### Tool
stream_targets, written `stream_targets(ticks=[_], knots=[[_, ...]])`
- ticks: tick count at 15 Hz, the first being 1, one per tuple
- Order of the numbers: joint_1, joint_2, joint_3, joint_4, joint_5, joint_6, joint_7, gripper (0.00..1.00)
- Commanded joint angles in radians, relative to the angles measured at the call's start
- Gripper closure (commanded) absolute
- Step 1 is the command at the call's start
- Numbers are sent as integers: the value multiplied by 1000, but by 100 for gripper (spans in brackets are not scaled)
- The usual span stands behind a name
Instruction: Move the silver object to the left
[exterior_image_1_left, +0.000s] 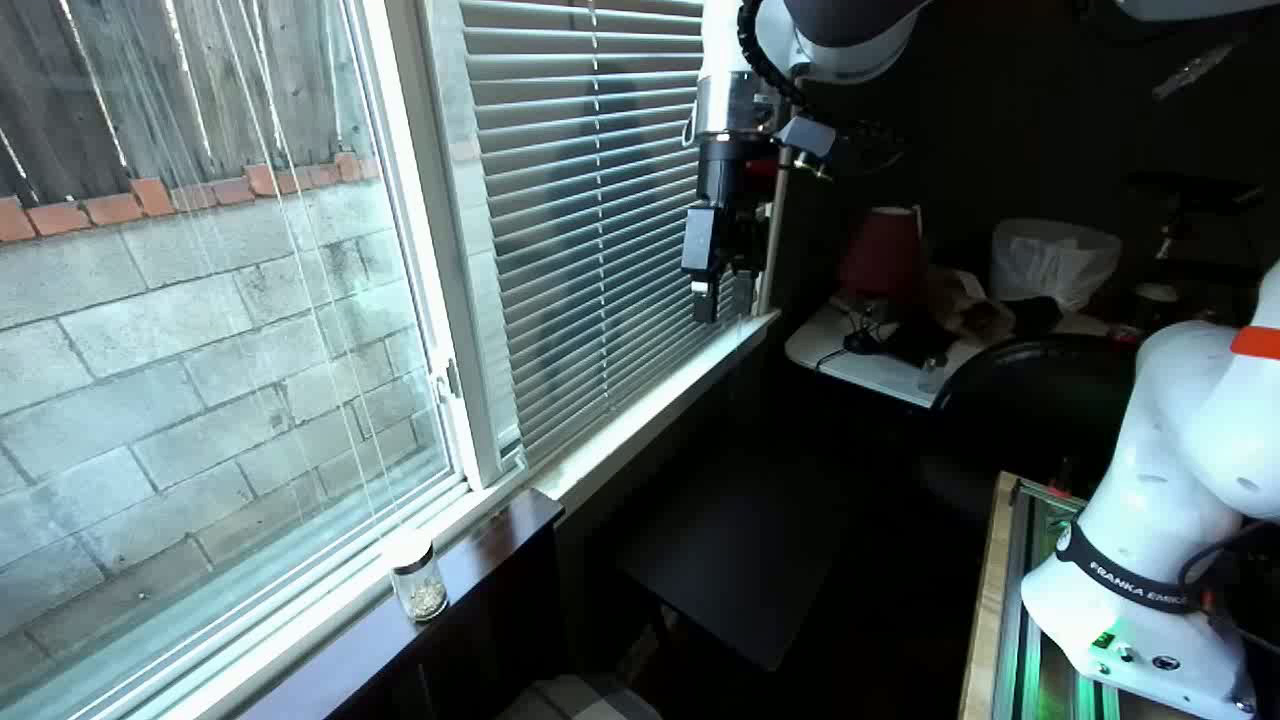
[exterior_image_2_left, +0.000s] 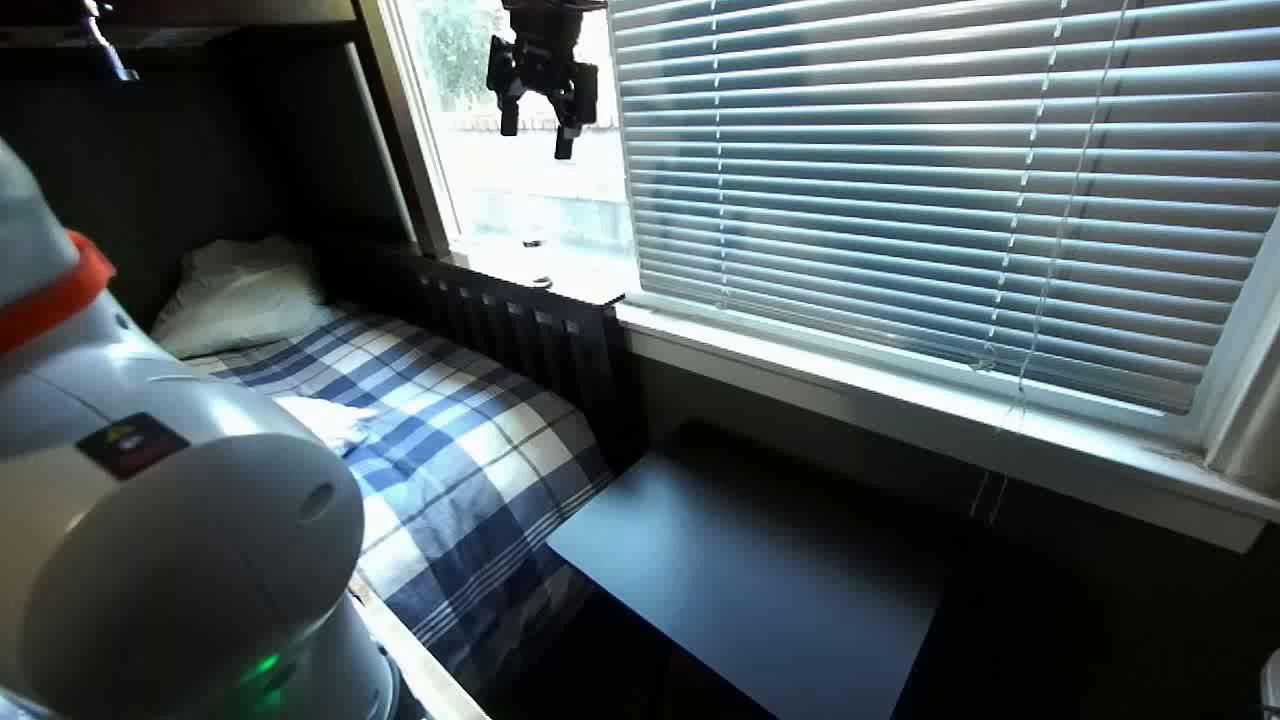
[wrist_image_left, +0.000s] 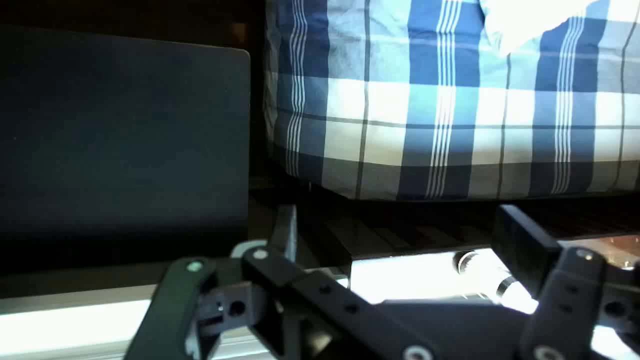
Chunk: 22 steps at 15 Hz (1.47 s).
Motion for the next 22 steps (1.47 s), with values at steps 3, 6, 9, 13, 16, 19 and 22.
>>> stream_targets(ticks=[3, 6, 9, 13, 16, 19, 22], knots=[[-11, 0, 10, 2, 2, -3, -1, 0], [-18, -6, 11, -8, -29, 14, 9, 0], [-58, -37, -13, -53, -67, 77, 41, 0], [-153, -95, -93, -131, -79, 156, 72, 0], [-239, -136, -161, -184, -139, 190, 86, 0], [-325, -160, -220, -227, -204, 250, 106, 0], [-404, -157, -265, -257, -268, 344, 141, 0]])
